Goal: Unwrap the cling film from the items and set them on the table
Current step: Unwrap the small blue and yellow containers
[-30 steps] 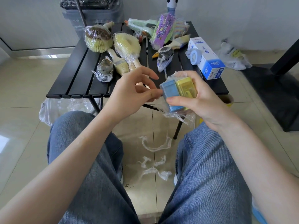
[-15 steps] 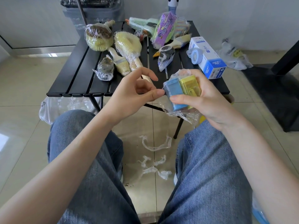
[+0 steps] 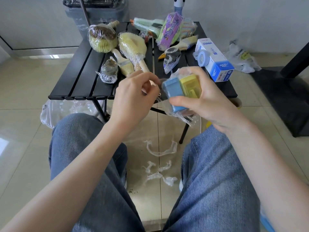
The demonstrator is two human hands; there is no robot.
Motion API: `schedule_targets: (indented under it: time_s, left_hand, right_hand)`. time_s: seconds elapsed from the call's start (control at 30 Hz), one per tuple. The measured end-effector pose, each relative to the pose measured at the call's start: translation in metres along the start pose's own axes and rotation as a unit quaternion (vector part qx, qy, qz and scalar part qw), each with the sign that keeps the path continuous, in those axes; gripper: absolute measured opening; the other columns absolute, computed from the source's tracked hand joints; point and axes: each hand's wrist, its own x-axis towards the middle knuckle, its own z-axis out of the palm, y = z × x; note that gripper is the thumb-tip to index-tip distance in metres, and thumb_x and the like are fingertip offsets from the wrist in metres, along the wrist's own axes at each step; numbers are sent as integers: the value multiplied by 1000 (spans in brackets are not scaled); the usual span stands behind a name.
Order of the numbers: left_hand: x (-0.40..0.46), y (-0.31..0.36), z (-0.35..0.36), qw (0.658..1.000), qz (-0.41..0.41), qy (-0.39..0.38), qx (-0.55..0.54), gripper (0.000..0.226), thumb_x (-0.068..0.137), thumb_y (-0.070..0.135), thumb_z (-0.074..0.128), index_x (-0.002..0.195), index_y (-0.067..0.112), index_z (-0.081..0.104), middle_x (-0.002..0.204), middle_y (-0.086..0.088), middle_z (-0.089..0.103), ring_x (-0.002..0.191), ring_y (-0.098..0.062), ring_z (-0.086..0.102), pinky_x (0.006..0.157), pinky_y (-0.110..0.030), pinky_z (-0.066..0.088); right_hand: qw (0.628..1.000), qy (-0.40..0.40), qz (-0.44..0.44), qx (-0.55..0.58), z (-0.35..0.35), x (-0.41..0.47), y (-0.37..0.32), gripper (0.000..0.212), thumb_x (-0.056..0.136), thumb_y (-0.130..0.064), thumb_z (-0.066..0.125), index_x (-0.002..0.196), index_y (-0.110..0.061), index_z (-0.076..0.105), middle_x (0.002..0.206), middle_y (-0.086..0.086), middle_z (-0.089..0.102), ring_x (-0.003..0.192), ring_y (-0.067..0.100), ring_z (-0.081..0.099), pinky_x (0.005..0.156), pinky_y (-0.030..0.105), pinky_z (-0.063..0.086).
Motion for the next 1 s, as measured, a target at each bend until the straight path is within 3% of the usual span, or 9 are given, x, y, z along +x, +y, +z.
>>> schedule_targets:
  time_s: [0.1,0.17,0.3,0.43,0.57,0.67,0.8,0.9,1.0]
  left_hand:
    - [0,2,-4,999,-19,-15,-35,14,83,8,54,81,16,65,82,6,61,71,-4,61,66,-13,46]
    - [1,8,-7,984,-106,-55,-131,21,86,3,47,78,15,61,77,3,65,70,-8,65,63,-22,54]
    - [5,20,-12,857,-309,-147,-386,31,94,0,34,74,12,54,67,3,61,64,-8,65,56,-23,55]
    - [10,20,-12,768,-362,-137,-510,28,96,1,34,75,9,52,65,0,58,58,-10,62,58,-24,58]
    - [10,21,-10,762,-358,-150,-518,26,96,2,36,80,9,55,60,2,57,54,-9,61,60,-23,57]
    - [10,23,-9,739,-363,-170,-541,23,94,6,33,85,12,53,57,5,47,51,-7,52,71,-24,53]
    - [11,24,-15,689,-394,-184,-580,17,88,14,32,75,15,43,62,3,37,50,-9,40,55,-20,46]
    - [11,27,-13,719,-393,-168,-548,20,89,6,40,73,16,38,64,3,31,50,-7,30,49,-16,35]
    - [11,26,-11,755,-376,-171,-510,33,89,-7,47,68,15,35,54,6,42,45,-4,32,41,-13,26]
  right_hand:
    - [999,-16,5,43,-5,-2,-5,50,77,-8,75,114,-30,50,100,0,64,86,8,66,65,24,55]
    - [998,-13,11,67,-6,-3,-5,50,75,-8,76,114,-29,52,98,-1,64,82,7,67,60,22,54]
    - [990,6,54,129,-5,-1,1,62,60,-22,82,114,-27,53,94,-4,67,79,10,69,56,25,54]
    - [979,32,103,170,0,1,14,53,79,-25,76,125,-22,49,105,5,67,86,19,67,73,40,58]
    - [989,14,104,101,5,3,15,41,87,-42,61,123,-25,53,111,3,65,96,15,64,77,34,54]
    - [990,27,101,92,11,6,14,41,84,-44,64,117,-23,57,99,0,66,94,14,64,75,34,55]
    - [992,87,45,80,16,7,12,35,85,-35,69,115,-27,54,88,-4,66,79,5,63,61,19,50]
    - [991,123,-9,42,17,6,10,32,85,-34,69,113,-31,52,86,-8,63,75,4,64,69,25,55]
    - [988,144,-45,40,20,4,7,35,88,-29,68,119,-24,51,90,-5,63,76,2,65,72,23,55]
